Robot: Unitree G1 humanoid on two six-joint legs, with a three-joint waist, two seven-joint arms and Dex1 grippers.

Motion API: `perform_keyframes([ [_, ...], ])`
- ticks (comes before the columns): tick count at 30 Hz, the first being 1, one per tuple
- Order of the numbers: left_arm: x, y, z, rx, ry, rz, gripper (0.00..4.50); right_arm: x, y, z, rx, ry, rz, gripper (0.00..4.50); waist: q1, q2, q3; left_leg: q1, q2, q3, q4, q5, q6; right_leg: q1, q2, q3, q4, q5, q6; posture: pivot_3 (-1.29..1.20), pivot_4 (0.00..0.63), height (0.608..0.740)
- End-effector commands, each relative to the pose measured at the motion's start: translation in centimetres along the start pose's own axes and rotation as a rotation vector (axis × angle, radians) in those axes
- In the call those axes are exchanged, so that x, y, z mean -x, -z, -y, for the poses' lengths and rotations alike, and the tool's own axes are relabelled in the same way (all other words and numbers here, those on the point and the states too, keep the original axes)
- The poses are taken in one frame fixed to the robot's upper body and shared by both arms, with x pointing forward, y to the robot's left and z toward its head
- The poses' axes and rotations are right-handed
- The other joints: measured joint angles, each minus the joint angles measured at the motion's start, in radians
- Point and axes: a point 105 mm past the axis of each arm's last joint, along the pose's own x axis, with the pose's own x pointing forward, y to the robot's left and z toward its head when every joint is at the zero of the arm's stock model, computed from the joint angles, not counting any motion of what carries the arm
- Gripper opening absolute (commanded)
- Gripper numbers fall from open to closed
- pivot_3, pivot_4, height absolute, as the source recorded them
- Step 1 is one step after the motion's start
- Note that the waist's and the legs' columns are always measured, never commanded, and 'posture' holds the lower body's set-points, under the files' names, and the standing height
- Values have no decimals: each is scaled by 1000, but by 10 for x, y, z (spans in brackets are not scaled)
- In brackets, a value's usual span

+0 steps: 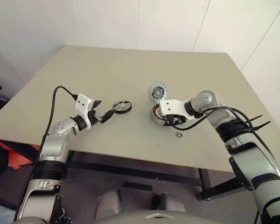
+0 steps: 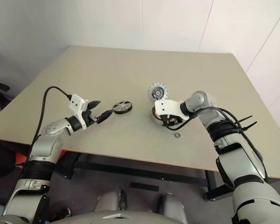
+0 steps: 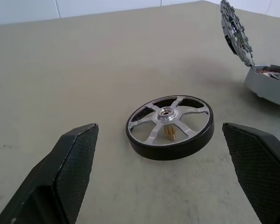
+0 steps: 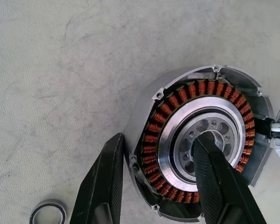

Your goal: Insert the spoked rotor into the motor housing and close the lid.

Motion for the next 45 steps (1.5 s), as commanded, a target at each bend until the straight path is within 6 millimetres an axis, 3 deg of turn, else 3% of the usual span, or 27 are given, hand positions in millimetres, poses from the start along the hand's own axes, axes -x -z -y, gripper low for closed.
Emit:
perform_keyframes([
  [1,0,-14,-3,-39,-4,42,4500,7,-13,9,58,54,23,2733,0,0,0,0,0,0,0,0,0,0,0,0,0,0,0,0,0,740],
  [7,0,-13,-3,-38,-6,41,4500,6,-25,10,66,82,72,4488,0,0,0,2,0,0,0,0,0,2,0,0,0,0,0,0,0,740],
  [13,0,-13,-3,-36,-5,41,4500,17,-32,10,79,81,78,4488,0,0,0,2,0,0,0,0,0,3,0,0,0,0,0,0,0,740],
  [18,0,-11,-1,-33,-2,39,4500,38,-33,21,67,174,70,4488,2,0,0,2,0,0,0,0,0,3,0,0,0,0,0,0,0,740],
  [22,1,-8,3,-25,3,35,4500,52,-21,26,-190,317,158,4488,3,0,0,4,0,0,0,0,0,4,0,0,0,0,0,0,0,740],
  [26,4,-5,4,-20,8,23,4500,61,0,3,-501,376,284,4488,9,0,0,8,-1,-1,-2,0,0,10,0,0,-4,0,1,0,0,740],
  [30,3,-4,4,-23,22,11,4500,78,-6,-25,-664,337,473,4488,17,0,0,8,-1,-1,-3,0,0,10,0,0,-4,-3,5,0,0,740],
  [37,-12,-4,13,-35,92,-1,4500,85,6,-67,-677,283,383,4488,28,1,-1,21,-1,0,-6,0,-1,20,0,0,-9,-5,9,0,0,740],
  [45,-19,-8,17,-42,126,7,4500,53,27,-84,-672,299,222,4488,26,1,-1,29,-1,0,-11,1,-2,29,0,-1,-20,-4,12,0,0,740],
])
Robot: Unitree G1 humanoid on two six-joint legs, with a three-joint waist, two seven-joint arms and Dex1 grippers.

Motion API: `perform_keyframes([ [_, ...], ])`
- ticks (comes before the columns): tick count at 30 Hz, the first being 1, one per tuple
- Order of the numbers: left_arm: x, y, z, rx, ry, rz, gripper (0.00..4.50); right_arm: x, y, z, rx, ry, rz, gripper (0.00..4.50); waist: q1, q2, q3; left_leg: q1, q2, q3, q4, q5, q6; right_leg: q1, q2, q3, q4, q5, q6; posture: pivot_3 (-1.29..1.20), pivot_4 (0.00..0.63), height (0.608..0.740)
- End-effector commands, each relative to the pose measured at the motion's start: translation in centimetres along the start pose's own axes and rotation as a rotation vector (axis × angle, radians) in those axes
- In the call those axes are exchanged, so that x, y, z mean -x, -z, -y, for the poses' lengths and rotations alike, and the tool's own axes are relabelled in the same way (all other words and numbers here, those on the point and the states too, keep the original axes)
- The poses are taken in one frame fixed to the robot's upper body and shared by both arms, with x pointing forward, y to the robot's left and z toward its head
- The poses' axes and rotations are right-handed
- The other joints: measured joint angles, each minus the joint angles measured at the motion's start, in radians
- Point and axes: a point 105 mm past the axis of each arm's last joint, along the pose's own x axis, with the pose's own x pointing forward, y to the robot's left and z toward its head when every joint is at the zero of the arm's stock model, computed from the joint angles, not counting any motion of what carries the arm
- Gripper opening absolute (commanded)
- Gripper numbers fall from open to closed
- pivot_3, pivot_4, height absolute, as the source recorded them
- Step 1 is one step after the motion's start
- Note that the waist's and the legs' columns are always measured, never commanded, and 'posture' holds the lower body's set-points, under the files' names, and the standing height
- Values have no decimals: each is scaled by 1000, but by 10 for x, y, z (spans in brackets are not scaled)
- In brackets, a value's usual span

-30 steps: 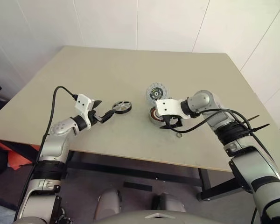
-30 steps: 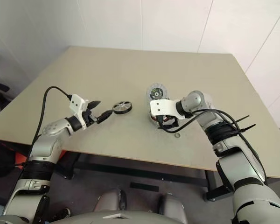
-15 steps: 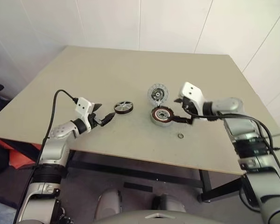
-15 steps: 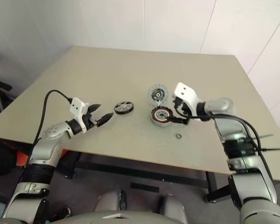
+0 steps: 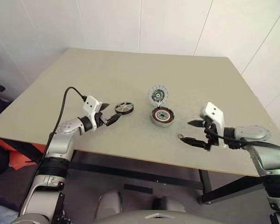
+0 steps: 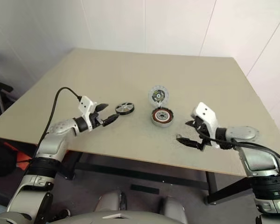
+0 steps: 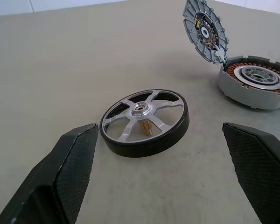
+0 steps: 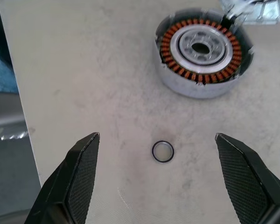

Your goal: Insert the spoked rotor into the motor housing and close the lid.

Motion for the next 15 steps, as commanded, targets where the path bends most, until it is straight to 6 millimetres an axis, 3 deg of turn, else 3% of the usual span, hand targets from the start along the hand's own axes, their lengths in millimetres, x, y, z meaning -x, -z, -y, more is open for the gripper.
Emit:
perform_keyframes([
  [1,-3,-18,-1,-43,15,48,4500,-6,-2,2,56,31,-6,4488,0,0,0,0,0,0,0,0,0,0,0,0,0,0,0,0,0,740],
  [9,0,-20,1,-31,19,57,4500,-16,12,11,35,51,-45,4488,0,0,0,-3,0,0,-2,-1,1,-2,0,0,0,0,0,0,0,740],
  [15,-1,-36,6,45,46,133,4500,-19,24,11,7,49,-70,4488,0,0,0,-3,0,0,-2,-1,1,-2,0,0,0,0,0,0,0,740],
])
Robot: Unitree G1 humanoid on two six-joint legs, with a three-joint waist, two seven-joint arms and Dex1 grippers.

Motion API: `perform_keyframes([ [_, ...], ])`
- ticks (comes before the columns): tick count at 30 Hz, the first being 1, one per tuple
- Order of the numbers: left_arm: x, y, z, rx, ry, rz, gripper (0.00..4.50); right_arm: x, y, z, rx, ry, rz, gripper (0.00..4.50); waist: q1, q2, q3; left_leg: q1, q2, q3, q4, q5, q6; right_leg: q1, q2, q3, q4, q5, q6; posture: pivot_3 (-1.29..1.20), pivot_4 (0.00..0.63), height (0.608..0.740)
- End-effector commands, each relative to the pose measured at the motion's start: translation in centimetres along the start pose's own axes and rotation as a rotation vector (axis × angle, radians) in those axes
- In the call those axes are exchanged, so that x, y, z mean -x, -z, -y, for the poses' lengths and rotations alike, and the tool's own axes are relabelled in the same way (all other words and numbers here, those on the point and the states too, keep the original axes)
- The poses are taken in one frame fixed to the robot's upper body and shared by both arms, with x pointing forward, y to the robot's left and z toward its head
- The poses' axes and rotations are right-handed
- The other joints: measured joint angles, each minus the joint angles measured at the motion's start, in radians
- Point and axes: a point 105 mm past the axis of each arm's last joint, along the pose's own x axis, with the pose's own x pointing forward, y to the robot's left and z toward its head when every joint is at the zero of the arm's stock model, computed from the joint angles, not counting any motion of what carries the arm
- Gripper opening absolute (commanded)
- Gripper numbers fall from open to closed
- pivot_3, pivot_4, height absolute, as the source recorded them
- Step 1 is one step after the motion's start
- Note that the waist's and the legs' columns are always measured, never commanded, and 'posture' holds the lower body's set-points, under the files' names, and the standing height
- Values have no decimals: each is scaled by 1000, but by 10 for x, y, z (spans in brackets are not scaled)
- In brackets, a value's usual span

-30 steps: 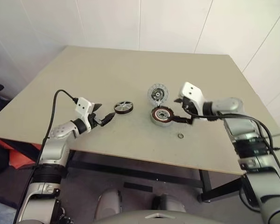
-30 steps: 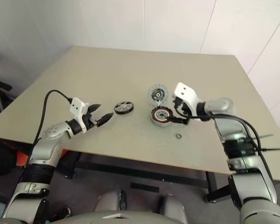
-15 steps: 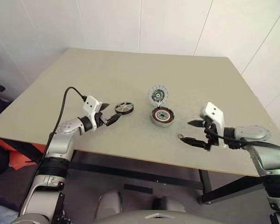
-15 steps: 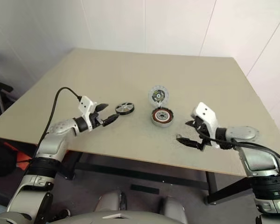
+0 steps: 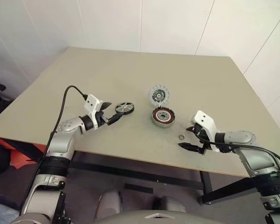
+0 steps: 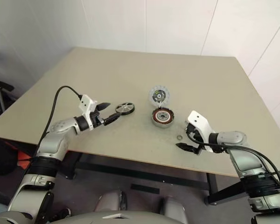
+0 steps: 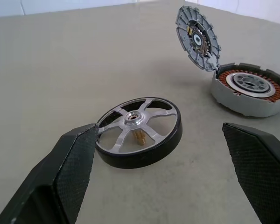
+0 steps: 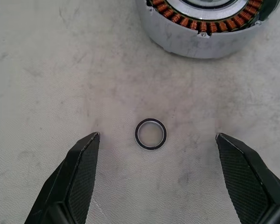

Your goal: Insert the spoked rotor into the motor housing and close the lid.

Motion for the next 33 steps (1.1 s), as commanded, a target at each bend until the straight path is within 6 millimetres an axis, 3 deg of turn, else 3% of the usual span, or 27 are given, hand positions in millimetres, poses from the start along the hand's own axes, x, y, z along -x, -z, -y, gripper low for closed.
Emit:
perform_keyframes([
  [1,1,-25,-1,-25,10,70,4500,0,-3,3,20,14,8,4488,0,0,0,0,0,0,0,0,0,0,0,0,0,0,0,0,0,740],
  [4,2,-25,-2,-37,6,59,4500,-2,-1,2,14,9,4,4488,0,0,0,1,0,0,0,0,0,0,0,0,0,0,0,0,0,740],
  [5,2,-24,-3,-40,4,56,4500,-2,0,2,13,12,2,4308,0,0,0,1,0,0,0,0,0,1,0,0,0,0,0,0,0,740],
  [12,3,-23,-4,-54,-2,44,4500,-6,-1,2,16,21,2,2264,-1,0,0,5,0,0,1,0,0,3,0,0,0,0,0,0,0,740],
  [20,3,-22,-5,-58,-9,41,4500,-7,-1,7,8,36,-3,2264,-4,0,0,10,0,0,0,0,0,7,0,0,-2,0,1,0,0,740],
  [23,3,-21,-6,-65,-13,37,4500,-9,1,11,-7,50,-11,1741,-6,0,0,10,0,0,0,0,0,7,0,0,-2,0,1,0,0,740],
  [27,4,-20,-7,-77,-21,29,4500,-10,1,13,-1,53,-14,636,-6,0,0,10,0,0,0,0,0,7,0,0,-2,0,1,0,0,740],
  [33,5,-19,-7,-83,-27,24,4500,-9,-18,22,33,92,40,636,-12,0,0,10,0,0,0,0,0,6,0,0,-3,0,1,0,0,740],
])
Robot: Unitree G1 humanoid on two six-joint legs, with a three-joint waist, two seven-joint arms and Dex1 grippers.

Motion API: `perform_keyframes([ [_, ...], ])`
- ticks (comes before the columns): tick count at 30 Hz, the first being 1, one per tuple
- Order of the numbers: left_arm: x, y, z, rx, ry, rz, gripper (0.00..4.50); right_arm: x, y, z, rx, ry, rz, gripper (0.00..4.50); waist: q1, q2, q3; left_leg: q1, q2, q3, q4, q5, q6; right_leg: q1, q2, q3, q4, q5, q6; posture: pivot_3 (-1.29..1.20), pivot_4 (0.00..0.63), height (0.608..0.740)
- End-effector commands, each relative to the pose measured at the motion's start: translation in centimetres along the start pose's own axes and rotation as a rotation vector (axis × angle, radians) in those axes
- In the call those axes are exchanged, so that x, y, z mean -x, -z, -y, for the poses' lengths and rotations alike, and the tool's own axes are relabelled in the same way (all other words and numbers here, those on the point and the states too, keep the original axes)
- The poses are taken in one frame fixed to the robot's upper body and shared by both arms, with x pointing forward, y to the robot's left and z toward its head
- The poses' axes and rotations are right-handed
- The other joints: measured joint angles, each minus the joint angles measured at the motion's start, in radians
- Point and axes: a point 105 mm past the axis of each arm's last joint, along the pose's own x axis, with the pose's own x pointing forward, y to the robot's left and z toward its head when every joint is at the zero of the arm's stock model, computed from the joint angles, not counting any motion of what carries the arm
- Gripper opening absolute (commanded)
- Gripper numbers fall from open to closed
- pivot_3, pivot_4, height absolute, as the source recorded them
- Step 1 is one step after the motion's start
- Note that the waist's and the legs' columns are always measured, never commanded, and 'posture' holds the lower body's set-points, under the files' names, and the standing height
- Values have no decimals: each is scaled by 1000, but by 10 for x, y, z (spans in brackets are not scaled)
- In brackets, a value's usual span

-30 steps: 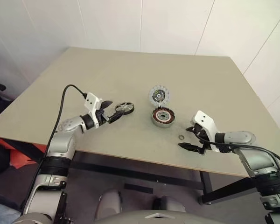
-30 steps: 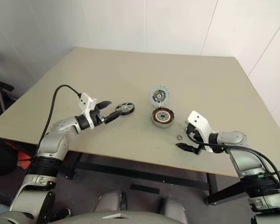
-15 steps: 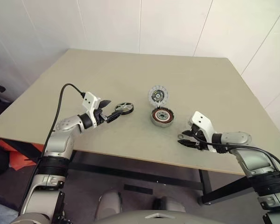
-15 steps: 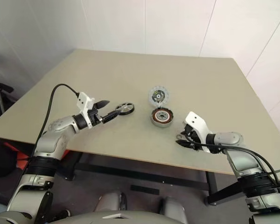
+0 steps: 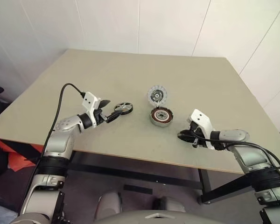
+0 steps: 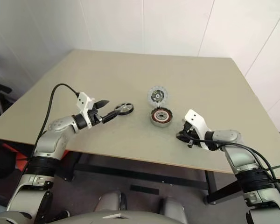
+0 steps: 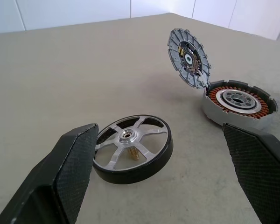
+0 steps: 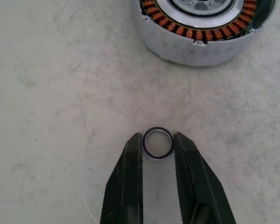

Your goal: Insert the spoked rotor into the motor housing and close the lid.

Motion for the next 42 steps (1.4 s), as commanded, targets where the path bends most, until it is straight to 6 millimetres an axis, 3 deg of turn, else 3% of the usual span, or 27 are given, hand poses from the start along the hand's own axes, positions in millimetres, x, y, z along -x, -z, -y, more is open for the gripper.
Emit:
perform_keyframes([
  [1,0,-14,-3,-51,-8,31,4500,7,-25,21,51,100,46,636,-7,0,0,0,0,0,0,0,0,0,0,0,0,0,0,0,0,740],
  [7,-1,-12,-3,-52,-11,29,4500,10,-73,33,175,148,115,636,-20,0,0,-3,0,0,-1,0,0,-3,0,0,1,0,0,0,0,740],
  [13,-1,-11,-2,-55,-15,27,4500,-1,-95,25,234,114,155,636,-17,0,0,-11,-1,0,-5,-2,-2,-12,0,0,4,3,-5,0,0,740],
  [17,0,-11,-3,-56,-19,26,4500,-19,-98,15,235,61,157,636,-17,0,0,-23,0,0,-5,-2,-2,-23,0,0,6,5,-9,0,0,740],
  [24,3,-13,-5,-63,-29,26,4500,-40,-108,11,235,34,165,636,-18,1,0,-24,0,0,-1,-2,-2,-24,0,0,6,5,-9,0,0,740],
  [42,8,-14,-9,-76,-49,27,4500,-52,-89,16,187,15,118,636,-18,0,0,-22,0,0,0,-2,-2,-21,0,0,7,5,-9,0,0,740],
])
